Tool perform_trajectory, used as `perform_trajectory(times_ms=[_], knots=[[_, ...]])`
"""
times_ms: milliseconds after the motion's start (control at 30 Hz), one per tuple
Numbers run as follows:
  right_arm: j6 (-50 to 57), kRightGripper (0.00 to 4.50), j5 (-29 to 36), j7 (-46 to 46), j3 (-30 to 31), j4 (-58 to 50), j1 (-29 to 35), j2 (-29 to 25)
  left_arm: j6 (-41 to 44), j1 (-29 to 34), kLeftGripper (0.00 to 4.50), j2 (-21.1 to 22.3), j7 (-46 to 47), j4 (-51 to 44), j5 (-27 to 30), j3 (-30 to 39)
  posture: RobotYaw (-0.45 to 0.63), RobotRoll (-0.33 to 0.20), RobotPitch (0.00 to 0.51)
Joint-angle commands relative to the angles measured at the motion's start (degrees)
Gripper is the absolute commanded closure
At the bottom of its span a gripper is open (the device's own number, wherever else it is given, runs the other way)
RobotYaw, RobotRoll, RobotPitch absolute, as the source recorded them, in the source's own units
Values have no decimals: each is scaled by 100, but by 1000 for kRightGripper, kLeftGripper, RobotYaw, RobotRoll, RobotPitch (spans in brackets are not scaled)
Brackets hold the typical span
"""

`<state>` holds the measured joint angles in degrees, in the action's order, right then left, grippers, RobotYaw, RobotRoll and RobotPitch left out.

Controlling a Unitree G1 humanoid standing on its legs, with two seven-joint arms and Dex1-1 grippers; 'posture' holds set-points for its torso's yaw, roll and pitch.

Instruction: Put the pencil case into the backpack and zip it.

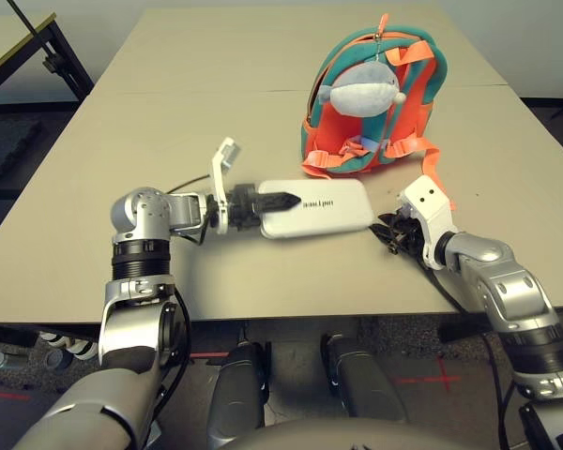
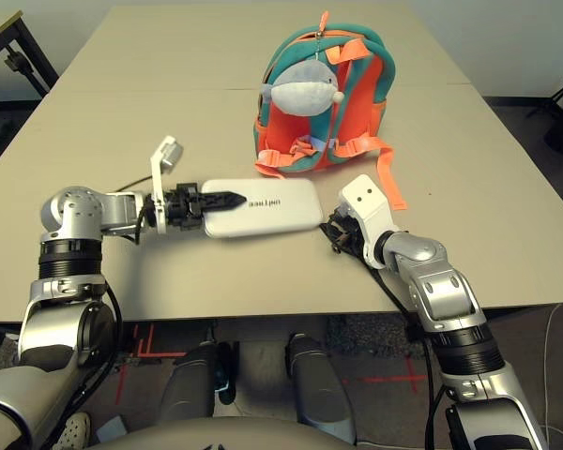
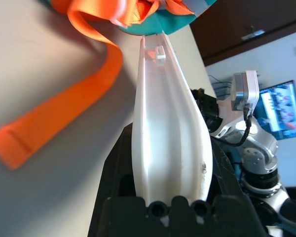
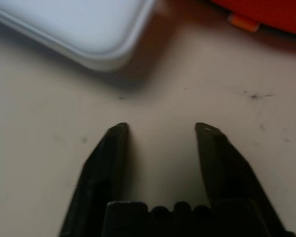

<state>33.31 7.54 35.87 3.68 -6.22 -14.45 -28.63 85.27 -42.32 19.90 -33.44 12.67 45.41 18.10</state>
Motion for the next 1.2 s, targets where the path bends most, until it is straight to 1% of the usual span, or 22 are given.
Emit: perform_trajectory(times_ms=[33,67,100,133,233,333,400,533,700,800,1033,1200], knots=[[-199,678,-65,61,117,214,-30,-31,178,48,3306,386,-123,-354,145,41,-191,0,146],[-239,308,-69,65,114,261,-66,-41,206,71,3306,523,-184,-394,166,21,-188,0,145],[-271,38,-69,75,107,323,-122,-53,245,101,3306,711,-273,-439,208,14,-182,0,145],[-305,0,-67,81,97,390,-183,-64,261,146,3306,923,-384,-490,242,-22,-177,0,145],[-381,0,-60,106,78,530,-297,-93,212,261,3306,1340,-620,-581,283,-157,-168,0,144],[-472,0,-24,128,-27,712,-451,-127,-158,299,3306,1964,-906,-438,162,-148,-156,0,140],[-603,0,3,127,-93,823,-524,-123,-403,203,3306,2166,-962,-239,74,-102,-151,0,139],[-695,0,210,54,-340,1001,-676,-21,-1028,-263,3306,2414,-758,553,-195,181,-139,0,134],[-376,0,638,-131,-845,1002,-877,142,-1740,-579,3306,2483,-552,969,-427,444,-126,0,129],[-39,0,918,-320,-1133,825,-947,247,-1929,-596,3306,2372,-482,969,-457,484,-125,0,129],[514,0,1489,-773,-1627,431,-1220,494,-2383,-396,3306,2101,-716,822,-617,101,-141,0,126],[830,0,1935,-1056,-1889,264,-1489,713,-2921,-560,3306,1891,-795,966,-792,-62,-154,0,122]])
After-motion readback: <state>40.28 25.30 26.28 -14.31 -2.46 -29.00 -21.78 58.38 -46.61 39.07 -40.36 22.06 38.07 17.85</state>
